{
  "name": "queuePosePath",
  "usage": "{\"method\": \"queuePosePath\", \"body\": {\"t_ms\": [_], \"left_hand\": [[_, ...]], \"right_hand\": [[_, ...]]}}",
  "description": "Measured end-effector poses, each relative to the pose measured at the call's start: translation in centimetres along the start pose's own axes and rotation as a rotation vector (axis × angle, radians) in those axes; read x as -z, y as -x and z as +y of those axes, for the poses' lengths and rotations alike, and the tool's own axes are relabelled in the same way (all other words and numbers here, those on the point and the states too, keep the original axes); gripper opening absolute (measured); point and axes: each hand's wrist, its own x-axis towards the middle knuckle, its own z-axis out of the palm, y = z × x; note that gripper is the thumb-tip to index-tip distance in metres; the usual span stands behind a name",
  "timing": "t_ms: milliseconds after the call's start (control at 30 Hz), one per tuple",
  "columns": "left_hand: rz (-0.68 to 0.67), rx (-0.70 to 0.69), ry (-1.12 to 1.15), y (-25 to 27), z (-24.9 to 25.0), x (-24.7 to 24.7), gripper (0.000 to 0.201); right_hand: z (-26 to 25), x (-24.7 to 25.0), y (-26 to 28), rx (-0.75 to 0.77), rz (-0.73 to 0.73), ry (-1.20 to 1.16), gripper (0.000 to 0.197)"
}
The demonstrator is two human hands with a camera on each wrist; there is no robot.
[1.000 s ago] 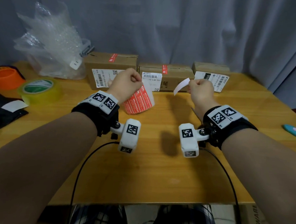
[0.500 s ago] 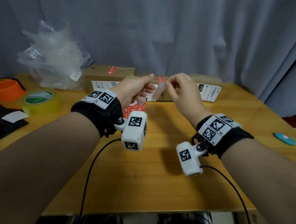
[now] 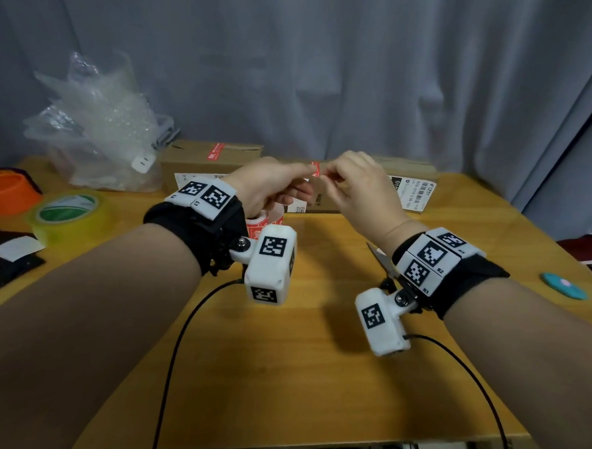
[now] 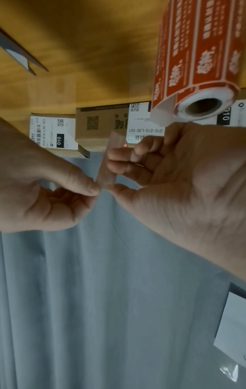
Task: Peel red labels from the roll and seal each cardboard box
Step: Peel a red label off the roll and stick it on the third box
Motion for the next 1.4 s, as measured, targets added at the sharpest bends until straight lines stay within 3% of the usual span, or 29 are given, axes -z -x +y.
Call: {"method": "queuePosePath", "body": {"t_ms": [200, 300, 400, 500, 567, 733, 1000, 1133, 1233, 1400], "left_hand": [[0.049, -0.21, 0.048, -1.2, 0.7, -1.2, 0.015], [0.062, -0.305, 0.002, -1.9, 1.0, -2.0, 0.012], [0.038, -0.364, -0.041, -3.0, 1.5, -2.9, 0.016], [0.013, -0.405, -0.074, -4.2, 2.4, -4.1, 0.016], [0.004, -0.415, -0.082, -5.2, 3.0, -5.0, 0.016], [-0.003, -0.403, -0.066, -8.2, 4.5, -7.3, 0.023], [0.015, -0.364, 0.168, -13.8, 7.2, -11.3, 0.028], [0.061, -0.406, 0.137, -16.7, 7.9, -13.1, 0.032], [0.001, -0.408, -0.013, -18.7, 7.9, -13.7, 0.054], [-0.192, -0.483, -1.076, -21.0, 6.7, -14.0, 0.087]], "right_hand": [[1.6, 0.5, 0.4, -0.097, -0.118, -0.154, 0.019], [2.6, 1.0, 0.3, -0.354, -0.074, -0.418, 0.029], [4.3, 1.0, -0.6, -0.604, -0.014, -0.533, 0.023], [6.3, 0.9, -1.5, -0.729, -0.042, -0.675, 0.018], [7.6, 0.9, -1.8, -0.75, -0.046, -0.748, 0.011], [11.1, 1.0, -2.5, -0.745, -0.054, -0.758, 0.017], [18.0, -0.3, -3.3, -0.709, 0.113, -0.5, 0.01], [20.9, -0.7, -3.8, -0.722, 0.196, -0.49, 0.009], [22.8, -1.0, -4.0, -0.779, 0.201, -0.544, 0.013], [24.4, -0.8, -3.9, -0.918, 0.015, -0.595, 0.024]]}}
